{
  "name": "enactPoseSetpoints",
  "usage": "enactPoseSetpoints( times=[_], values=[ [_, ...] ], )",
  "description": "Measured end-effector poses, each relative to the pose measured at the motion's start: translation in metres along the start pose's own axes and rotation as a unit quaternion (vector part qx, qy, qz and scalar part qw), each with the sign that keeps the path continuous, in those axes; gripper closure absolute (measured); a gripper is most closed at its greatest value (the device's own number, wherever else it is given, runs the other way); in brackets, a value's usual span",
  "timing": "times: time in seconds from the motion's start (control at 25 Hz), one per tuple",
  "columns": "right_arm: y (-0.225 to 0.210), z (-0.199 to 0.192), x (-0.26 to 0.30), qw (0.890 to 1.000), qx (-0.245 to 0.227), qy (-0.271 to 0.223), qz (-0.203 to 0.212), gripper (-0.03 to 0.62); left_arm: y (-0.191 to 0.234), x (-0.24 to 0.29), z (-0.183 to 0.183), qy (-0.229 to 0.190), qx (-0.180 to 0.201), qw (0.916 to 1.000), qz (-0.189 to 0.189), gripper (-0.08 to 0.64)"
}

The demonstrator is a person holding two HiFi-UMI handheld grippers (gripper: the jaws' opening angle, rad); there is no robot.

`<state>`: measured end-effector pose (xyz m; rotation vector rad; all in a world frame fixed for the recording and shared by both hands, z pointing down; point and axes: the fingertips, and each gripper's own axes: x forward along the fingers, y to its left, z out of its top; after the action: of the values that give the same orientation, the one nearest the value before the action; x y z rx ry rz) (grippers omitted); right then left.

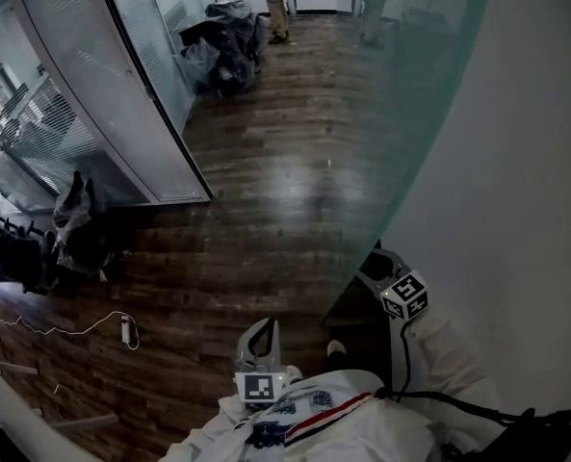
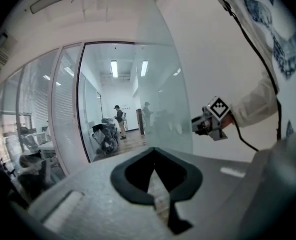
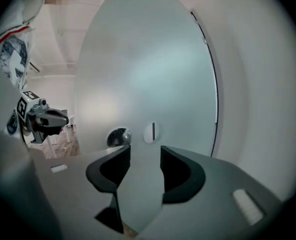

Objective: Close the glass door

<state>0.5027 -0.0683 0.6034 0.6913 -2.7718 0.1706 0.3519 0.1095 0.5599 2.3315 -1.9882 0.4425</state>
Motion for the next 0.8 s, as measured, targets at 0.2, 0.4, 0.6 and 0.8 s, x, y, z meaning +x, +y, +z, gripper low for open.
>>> enactPoseSetpoints(
  times=[0.2,0.4,0.6,0.8],
  values=[
    [-0.011,-0.002,0.029,0.992,-0.003,0.008,0.127,0.396,0.017,0.041,0.008,0.008,0.004,0.9986,0.051,0.557],
    [0.042,0.0,0.028,0.978,-0.045,0.02,0.202,0.425,0.036,0.031,0.014,0.0,0.01,0.9963,0.085,0.557],
    [0.08,0.016,0.038,0.966,-0.08,0.0,0.247,0.37,0.039,0.032,0.011,-0.002,0.015,0.995,0.099,0.557],
    [0.123,0.02,0.058,0.965,-0.099,-0.03,0.242,0.459,0.035,0.023,0.008,-0.004,0.026,0.9929,0.117,0.557]
  ],
)
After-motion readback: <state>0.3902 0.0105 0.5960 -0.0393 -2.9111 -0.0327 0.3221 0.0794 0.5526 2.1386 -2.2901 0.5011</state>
